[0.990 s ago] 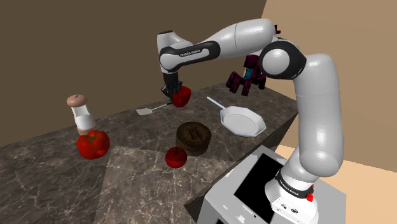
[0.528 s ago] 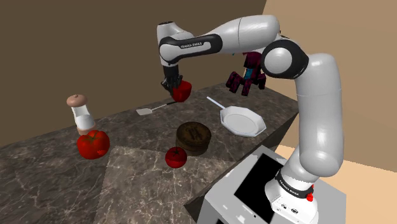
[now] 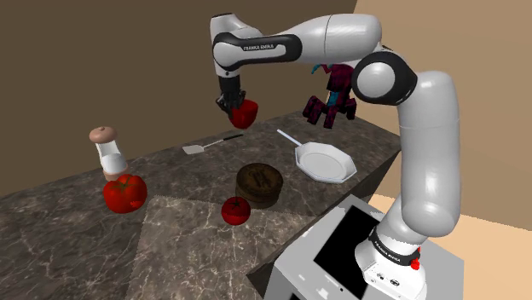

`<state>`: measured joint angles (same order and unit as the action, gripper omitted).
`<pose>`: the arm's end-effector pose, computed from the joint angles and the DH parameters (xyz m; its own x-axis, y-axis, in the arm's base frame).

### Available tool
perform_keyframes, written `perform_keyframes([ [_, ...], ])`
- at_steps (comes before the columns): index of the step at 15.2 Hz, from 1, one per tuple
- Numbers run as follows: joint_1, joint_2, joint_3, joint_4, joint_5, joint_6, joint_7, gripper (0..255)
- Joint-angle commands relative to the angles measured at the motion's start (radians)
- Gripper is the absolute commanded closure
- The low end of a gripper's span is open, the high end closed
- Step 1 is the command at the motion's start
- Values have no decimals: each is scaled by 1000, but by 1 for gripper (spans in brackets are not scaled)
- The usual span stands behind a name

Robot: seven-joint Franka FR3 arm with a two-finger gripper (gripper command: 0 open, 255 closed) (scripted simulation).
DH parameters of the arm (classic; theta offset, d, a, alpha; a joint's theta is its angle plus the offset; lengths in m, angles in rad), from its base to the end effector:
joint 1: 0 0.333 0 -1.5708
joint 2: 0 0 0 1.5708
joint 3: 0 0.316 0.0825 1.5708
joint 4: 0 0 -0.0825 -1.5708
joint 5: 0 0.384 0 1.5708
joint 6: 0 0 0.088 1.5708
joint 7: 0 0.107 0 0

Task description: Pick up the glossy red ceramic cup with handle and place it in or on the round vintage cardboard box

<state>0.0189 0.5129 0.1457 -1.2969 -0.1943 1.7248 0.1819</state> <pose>0.6944 0.0759 0.4463 0.9983 0.0007 -0.0583 0.0083 -0.9915 0.1301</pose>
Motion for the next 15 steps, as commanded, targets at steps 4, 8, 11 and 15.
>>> perform_keyframes([
  [4, 5, 3, 1, 75, 1, -71, -8, 255],
  [8, 10, 10, 0, 140, 1, -129, -16, 255],
  [11, 15, -79, 11, 14, 10, -95, 11, 255],
  [15, 31, -232, 33, -198, 29, -40, 64, 255],
])
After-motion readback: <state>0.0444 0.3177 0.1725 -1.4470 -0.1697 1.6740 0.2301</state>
